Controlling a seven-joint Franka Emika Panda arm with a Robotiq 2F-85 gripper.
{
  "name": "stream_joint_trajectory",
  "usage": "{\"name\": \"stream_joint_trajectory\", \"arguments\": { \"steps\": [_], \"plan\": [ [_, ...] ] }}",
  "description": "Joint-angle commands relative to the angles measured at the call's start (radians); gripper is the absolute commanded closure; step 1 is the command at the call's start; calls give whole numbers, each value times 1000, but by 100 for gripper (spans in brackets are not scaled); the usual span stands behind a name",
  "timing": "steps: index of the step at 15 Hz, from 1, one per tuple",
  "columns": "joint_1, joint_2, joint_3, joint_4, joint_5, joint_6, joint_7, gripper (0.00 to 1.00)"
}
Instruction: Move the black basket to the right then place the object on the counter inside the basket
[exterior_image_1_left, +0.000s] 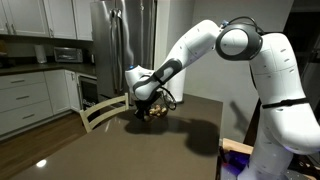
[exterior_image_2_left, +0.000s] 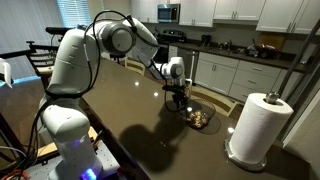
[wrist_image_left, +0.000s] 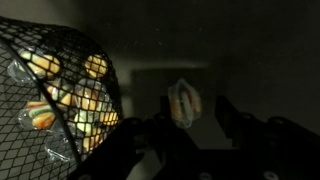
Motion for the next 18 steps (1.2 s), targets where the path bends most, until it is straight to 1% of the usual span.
{"name": "stream_joint_trajectory", "arguments": {
  "steps": [1,2,3,4,5,6,8,14,18],
  "plan": [
    [5,21,-16,24,-12,-1,21,73],
    [4,23,-18,25,-11,-2,20,86],
    [3,24,-20,27,-10,-2,19,92],
    [3,25,-22,28,-10,-2,19,93],
    [4,23,-23,28,-10,-3,21,90],
    [5,21,-25,29,-12,-4,23,92],
    [10,7,-26,27,-13,-14,28,91],
    [33,-72,10,-8,-2,-51,-5,91],
    [48,-120,15,-11,-17,-55,14,91]
  ]
}}
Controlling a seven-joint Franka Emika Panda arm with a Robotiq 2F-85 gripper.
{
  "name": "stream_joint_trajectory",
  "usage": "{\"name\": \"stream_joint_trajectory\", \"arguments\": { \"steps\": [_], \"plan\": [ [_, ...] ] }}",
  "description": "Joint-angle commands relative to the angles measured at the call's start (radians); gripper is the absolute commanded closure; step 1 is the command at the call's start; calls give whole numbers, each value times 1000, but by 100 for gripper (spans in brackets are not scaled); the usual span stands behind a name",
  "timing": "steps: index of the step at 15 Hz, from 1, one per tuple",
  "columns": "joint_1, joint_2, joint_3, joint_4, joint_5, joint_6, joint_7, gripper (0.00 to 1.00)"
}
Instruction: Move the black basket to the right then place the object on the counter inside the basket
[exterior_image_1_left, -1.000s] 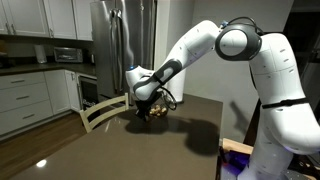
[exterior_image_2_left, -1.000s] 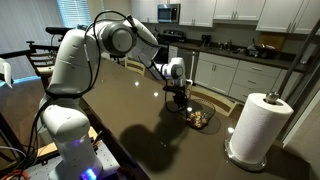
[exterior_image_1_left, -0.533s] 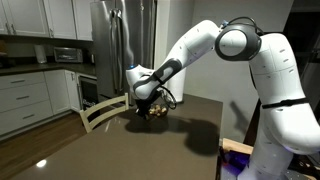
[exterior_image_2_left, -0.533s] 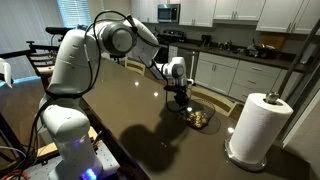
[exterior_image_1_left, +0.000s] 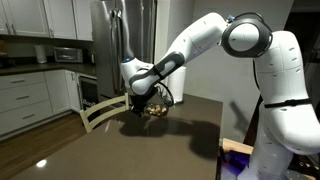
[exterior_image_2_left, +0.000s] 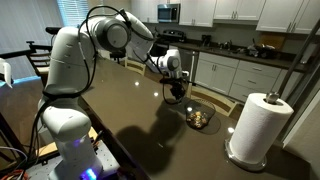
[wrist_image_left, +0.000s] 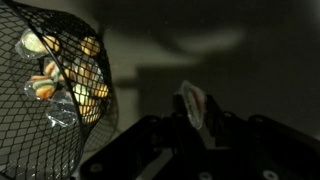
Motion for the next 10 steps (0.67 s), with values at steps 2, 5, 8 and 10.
{"name": "stream_joint_trajectory", "arguments": {
  "steps": [2,5,8,10],
  "plan": [
    [0,-89,-5,-22,-27,-4,34,91],
    [-15,-140,-14,-20,-23,3,56,91],
    [-41,-187,-22,-13,5,-1,88,91],
    [-63,-203,-27,0,33,-24,126,91]
  ]
}}
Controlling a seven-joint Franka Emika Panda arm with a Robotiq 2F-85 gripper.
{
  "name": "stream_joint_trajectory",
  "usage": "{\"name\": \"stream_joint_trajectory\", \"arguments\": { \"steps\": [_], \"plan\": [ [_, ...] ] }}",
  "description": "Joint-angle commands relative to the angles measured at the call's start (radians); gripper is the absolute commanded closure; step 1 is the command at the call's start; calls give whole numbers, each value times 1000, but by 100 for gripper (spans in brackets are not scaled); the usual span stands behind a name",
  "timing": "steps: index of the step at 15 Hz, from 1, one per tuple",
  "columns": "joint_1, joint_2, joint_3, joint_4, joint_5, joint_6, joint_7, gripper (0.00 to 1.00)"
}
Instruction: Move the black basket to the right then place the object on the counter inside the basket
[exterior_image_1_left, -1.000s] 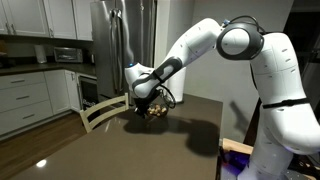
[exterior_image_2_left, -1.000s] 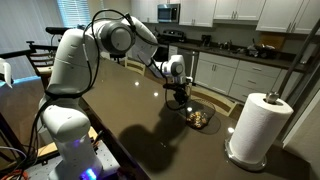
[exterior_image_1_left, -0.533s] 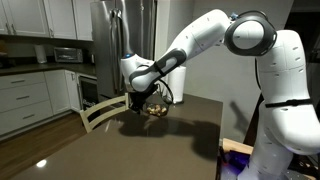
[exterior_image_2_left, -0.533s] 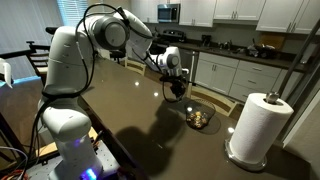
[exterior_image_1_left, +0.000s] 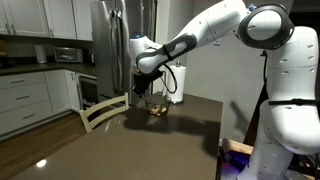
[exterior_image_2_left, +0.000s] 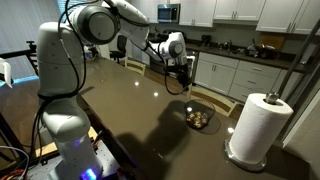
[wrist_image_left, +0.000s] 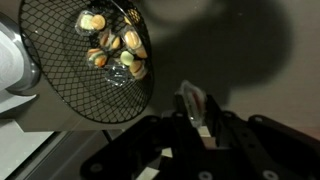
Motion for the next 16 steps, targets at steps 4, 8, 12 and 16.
{"name": "stream_joint_trajectory", "arguments": {
  "steps": [4,8,12,16],
  "plan": [
    [-81,-46,-9,14,107,-72,111,91],
    [-117,-40,-22,19,183,-122,143,91],
    [-141,-39,-38,16,201,-133,193,91],
    [-153,-38,-49,13,205,-133,234,91]
  ]
}}
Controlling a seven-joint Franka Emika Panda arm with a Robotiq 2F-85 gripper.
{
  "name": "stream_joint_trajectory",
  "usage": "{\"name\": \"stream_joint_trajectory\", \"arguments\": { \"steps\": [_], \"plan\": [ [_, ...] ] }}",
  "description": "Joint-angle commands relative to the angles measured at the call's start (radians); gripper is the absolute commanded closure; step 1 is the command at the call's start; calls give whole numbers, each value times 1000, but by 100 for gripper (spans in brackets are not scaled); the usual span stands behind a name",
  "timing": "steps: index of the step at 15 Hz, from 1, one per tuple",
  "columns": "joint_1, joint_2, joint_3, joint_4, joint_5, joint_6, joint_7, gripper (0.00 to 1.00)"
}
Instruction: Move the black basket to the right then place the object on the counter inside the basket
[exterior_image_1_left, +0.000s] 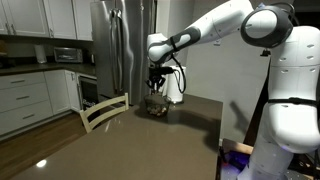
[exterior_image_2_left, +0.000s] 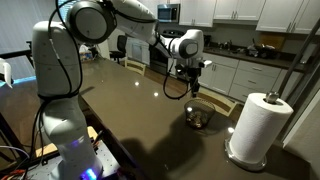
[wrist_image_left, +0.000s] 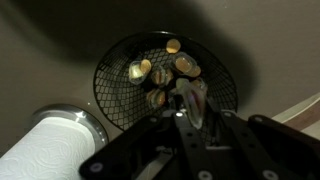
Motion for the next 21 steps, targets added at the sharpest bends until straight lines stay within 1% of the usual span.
{"name": "stream_joint_trajectory", "arguments": {
  "steps": [1,2,3,10,12,14,18,19,21],
  "plan": [
    [-16,2,0,10,28,-24,42,91],
    [-18,2,1,10,30,-23,47,91],
    [-18,1,3,8,35,-22,45,58],
    [-15,-6,9,2,57,-22,36,14],
    [-12,-25,12,-16,49,-2,29,2],
    [-9,-44,16,-32,42,13,27,0],
    [-13,-75,23,-56,50,18,-1,0],
    [-11,-31,21,-8,31,-1,24,0],
    [-12,-45,23,-18,31,-1,23,0]
  ]
}}
